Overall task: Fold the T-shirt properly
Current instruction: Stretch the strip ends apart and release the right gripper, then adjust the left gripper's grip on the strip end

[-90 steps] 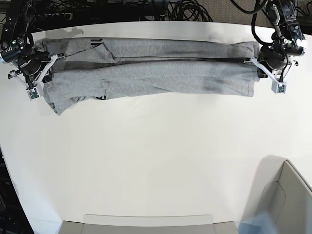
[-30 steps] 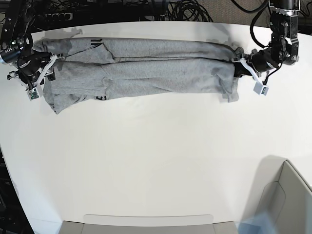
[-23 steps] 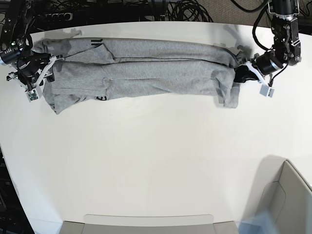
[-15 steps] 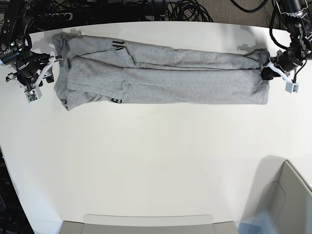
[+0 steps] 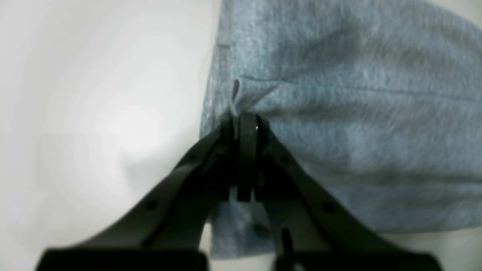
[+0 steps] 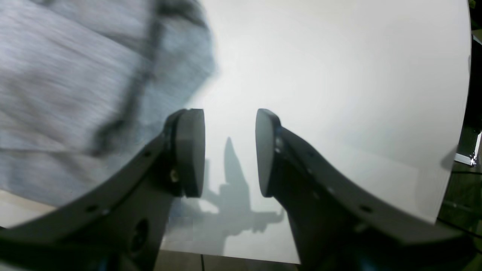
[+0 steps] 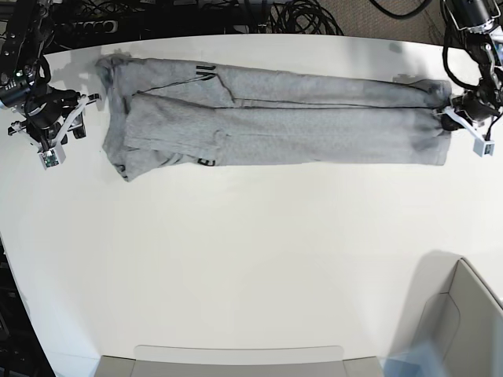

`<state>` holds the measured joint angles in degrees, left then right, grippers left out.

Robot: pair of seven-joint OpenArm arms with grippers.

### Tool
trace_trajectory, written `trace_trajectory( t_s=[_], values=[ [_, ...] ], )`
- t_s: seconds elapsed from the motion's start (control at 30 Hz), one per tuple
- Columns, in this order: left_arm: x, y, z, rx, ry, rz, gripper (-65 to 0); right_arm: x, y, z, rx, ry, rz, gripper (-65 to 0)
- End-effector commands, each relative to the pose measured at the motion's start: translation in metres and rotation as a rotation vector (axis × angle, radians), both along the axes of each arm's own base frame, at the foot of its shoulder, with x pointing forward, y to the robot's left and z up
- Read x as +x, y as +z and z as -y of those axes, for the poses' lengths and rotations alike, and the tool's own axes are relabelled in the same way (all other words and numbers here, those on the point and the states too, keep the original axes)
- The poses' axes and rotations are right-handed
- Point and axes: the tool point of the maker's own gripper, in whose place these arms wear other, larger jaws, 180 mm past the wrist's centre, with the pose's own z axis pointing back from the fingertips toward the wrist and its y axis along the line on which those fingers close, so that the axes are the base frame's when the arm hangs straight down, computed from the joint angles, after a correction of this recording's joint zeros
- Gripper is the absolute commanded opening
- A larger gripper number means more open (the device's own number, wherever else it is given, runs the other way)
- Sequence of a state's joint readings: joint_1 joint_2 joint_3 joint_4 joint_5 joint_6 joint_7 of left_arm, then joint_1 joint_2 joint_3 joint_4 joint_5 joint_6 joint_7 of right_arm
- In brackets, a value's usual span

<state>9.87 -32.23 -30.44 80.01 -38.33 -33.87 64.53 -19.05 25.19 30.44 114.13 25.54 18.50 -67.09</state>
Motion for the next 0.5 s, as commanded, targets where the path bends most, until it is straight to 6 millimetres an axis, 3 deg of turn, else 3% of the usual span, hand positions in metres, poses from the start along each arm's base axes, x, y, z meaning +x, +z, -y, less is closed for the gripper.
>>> trace_trajectory(
  t_s=[0.0, 0.17, 0.3, 0.47],
  values=[
    [0.018, 0.027, -0.005, 0.033, -0.025, 0.081, -65.0, 0.006, 0.011, 0.003, -0.018, 0.014, 0.036, -42.5],
    [0.023, 0.054, 0.023, 0.083, -0.114, 0.12, -65.0, 0.007, 0.011, 0.001, -0.016, 0.016, 0.038, -42.5],
    [0.019, 0.057, 0.056, 0.065, -0.153, 0.12, -65.0, 0.007, 0.011, 0.001, -0.015, 0.017, 0.037, -42.5],
    [0.016, 0.052, 0.055, 0.068, -0.134, 0.123, -65.0, 0.007, 0.011, 0.001, -0.016, 0.016, 0.038, -42.5]
  ],
)
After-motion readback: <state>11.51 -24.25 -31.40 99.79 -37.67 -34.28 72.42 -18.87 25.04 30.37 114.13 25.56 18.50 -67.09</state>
